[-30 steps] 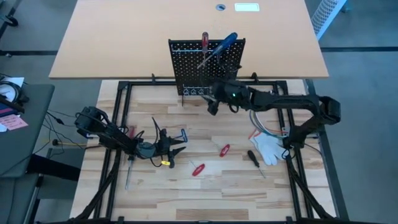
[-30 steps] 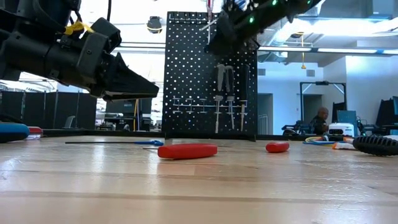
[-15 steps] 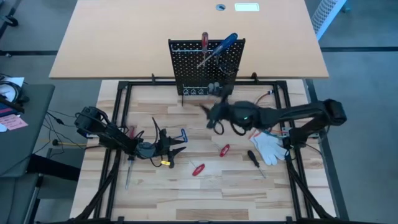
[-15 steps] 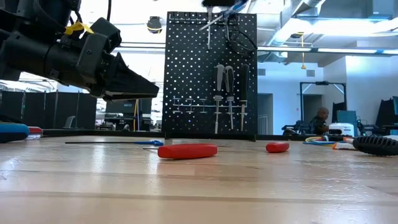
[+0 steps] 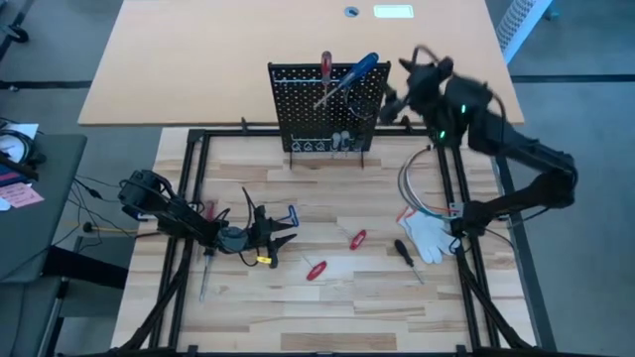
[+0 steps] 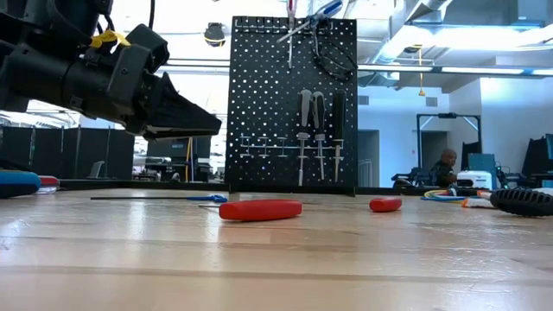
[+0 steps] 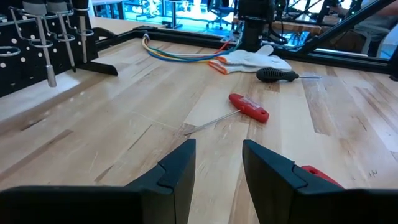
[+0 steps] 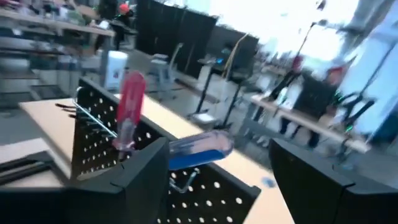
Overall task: Hang tools onto peg board
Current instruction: Adjust transparent blue screwdriver on the pegboard
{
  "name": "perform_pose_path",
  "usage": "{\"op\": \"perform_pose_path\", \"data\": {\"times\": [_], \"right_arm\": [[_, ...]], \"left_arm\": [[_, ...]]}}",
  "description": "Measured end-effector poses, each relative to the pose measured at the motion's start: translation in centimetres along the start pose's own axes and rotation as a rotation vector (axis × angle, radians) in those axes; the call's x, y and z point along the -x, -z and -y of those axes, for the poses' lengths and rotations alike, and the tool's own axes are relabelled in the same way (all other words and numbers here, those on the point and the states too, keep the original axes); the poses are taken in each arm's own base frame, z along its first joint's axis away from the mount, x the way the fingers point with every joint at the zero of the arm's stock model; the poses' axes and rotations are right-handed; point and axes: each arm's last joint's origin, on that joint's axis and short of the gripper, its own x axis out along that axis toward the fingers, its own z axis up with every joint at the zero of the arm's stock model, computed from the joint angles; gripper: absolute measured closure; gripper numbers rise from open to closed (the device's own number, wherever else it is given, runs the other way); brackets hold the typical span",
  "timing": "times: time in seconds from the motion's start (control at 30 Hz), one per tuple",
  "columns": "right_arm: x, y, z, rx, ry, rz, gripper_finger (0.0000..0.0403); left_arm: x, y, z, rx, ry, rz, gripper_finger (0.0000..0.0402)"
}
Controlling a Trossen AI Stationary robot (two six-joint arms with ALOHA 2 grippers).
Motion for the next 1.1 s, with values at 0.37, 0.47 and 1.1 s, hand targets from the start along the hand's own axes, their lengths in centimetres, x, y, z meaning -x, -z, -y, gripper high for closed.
{"op": "perform_pose_path", "data": {"times": [0.37, 0.47, 1.1], "right_arm": [[-6.2, 2.1, 5.6, -0.233, -0.312, -0.078, 0.0121], [-7.7, 2.7, 6.3, -0.291, -0.363, -0.097, 0.0121], [-9.0, 3.2, 6.0, -0.323, -0.473, -0.088, 0.0201]], "left_arm": [[0.0, 0.0, 0.0, -0.002, 0.0, 0.001, 0.0273], [0.0, 0.0, 0.0, -0.003, 0.0, 0.0, 0.0273], [0.0, 0.0, 0.0, -0.006, -0.001, -0.006, 0.0274]]}}
